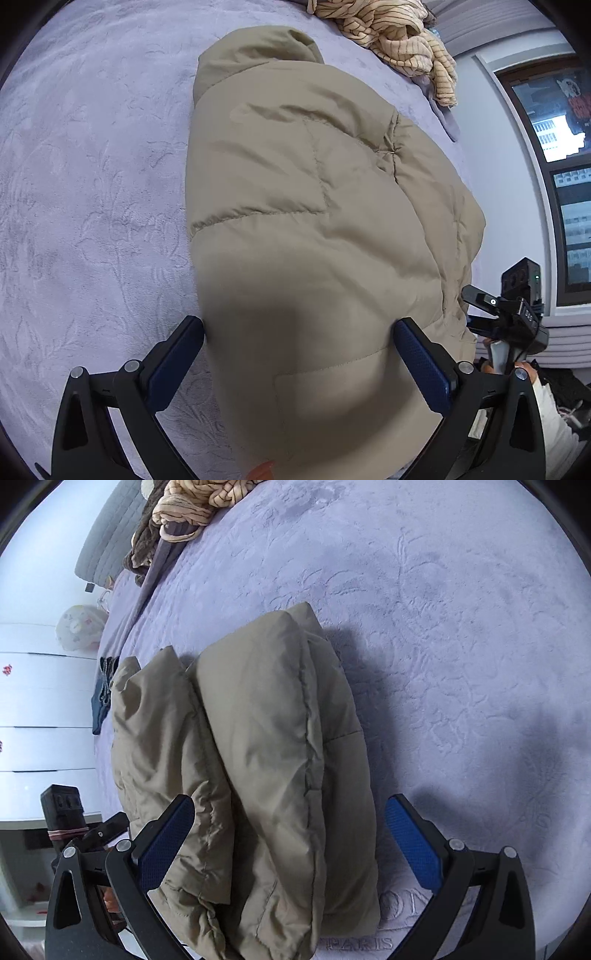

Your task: Fold large clothes

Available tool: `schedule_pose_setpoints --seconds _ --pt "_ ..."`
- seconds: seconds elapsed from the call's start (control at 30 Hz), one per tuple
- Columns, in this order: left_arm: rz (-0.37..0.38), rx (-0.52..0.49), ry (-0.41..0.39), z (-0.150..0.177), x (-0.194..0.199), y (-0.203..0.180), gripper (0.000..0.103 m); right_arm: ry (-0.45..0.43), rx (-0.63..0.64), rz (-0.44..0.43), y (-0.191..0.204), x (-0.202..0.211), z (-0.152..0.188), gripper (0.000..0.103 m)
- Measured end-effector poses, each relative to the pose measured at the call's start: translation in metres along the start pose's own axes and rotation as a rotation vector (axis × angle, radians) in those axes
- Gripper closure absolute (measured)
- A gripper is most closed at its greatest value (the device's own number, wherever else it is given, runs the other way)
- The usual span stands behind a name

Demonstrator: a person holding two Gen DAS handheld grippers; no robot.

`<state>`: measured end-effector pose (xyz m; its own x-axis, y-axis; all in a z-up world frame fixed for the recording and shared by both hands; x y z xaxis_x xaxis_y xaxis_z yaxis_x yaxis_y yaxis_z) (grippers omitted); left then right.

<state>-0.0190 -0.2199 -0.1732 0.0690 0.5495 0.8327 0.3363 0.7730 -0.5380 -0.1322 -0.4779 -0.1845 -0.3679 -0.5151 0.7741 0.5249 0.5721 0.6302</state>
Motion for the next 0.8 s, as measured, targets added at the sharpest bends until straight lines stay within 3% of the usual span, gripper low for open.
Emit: schedule_pose_setpoints --seconds 0.23,0.3,0.37,0.47,0.6,0.67,0.8 --pt "0.032 0.029 0.011 -0.004 -0.011 0.0 0.0 0.096 -0.143 -0.225 -0.013 -0.033 -0.006 0.0" --pt "0.037 0.039 0.011 -0.004 -0.012 0.002 0.0 0.12 -0.143 -0.337 0.0 -0.031 -0.004 0.0" --pt "0.04 0.045 0.011 -0.004 -0.013 0.006 0.0 0.13 -0.095 -0.377 0.015 -0.027 -0.003 0.0" --pt "0.038 0.049 0.014 -0.001 -0.013 0.011 0.0 0.155 0.025 -0.329 0.034 -0.025 0.0 0.0" --pt "0.037 0.034 0.004 -0.005 -0.011 0.015 0.0 0.21 0.166 -0.169 0.047 -0.043 0.006 0.0" --pt "0.047 0.044 -0.029 -0.013 -0.005 0.022 0.0 0.226 0.18 -0.117 0.046 -0.052 0.008 0.0" --pt "0.132 0.09 -0.037 -0.026 -0.011 0.04 0.0 0.238 0.158 -0.117 0.043 -0.058 0.008 0.0"
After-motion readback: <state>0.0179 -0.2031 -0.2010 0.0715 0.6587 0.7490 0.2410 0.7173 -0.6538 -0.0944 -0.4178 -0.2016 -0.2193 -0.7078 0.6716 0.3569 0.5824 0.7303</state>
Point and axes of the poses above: each gripper's, at about its wrist camera, not at the fingertips, and x roughly against the way its jaws point, y to its left, z to its underside, the point moved 8 cm from there along -x, roughly the way its jaws point, and after that the axes turned 6 degrees about -x, right-handed, at the moved point
